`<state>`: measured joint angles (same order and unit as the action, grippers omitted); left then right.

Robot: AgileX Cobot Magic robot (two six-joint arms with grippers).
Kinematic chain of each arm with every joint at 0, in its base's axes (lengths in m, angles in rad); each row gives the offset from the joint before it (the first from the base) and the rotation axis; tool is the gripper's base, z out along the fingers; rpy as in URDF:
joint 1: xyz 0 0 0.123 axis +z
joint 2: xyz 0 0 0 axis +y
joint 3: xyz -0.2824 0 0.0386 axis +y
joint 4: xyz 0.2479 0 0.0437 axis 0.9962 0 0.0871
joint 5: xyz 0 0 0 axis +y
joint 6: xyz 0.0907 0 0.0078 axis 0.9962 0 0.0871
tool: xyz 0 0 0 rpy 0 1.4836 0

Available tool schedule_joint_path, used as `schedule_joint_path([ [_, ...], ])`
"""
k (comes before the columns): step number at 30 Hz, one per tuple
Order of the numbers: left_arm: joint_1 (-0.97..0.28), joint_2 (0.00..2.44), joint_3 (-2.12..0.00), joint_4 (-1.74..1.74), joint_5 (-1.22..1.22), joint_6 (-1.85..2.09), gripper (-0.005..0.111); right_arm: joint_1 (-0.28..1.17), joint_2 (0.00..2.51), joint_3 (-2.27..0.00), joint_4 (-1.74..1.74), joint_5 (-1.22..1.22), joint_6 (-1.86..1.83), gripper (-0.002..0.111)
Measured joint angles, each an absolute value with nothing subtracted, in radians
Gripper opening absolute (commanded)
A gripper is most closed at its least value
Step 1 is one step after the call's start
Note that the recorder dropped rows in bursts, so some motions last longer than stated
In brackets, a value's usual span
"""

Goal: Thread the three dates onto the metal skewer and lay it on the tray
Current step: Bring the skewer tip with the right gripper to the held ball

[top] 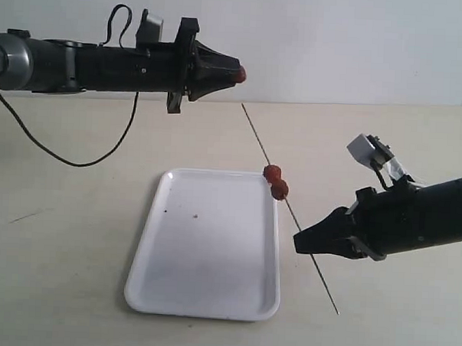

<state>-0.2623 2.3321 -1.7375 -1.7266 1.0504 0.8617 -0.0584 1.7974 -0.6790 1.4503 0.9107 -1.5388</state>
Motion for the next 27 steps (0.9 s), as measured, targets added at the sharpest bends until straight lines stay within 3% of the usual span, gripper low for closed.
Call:
schedule_joint_path([
  [27,-0.285,2.332,-1.737,-1.709,1.116,0.861,0.031,-0.058,1.797,-0.679,1.561,0.943,-1.632,0.0],
])
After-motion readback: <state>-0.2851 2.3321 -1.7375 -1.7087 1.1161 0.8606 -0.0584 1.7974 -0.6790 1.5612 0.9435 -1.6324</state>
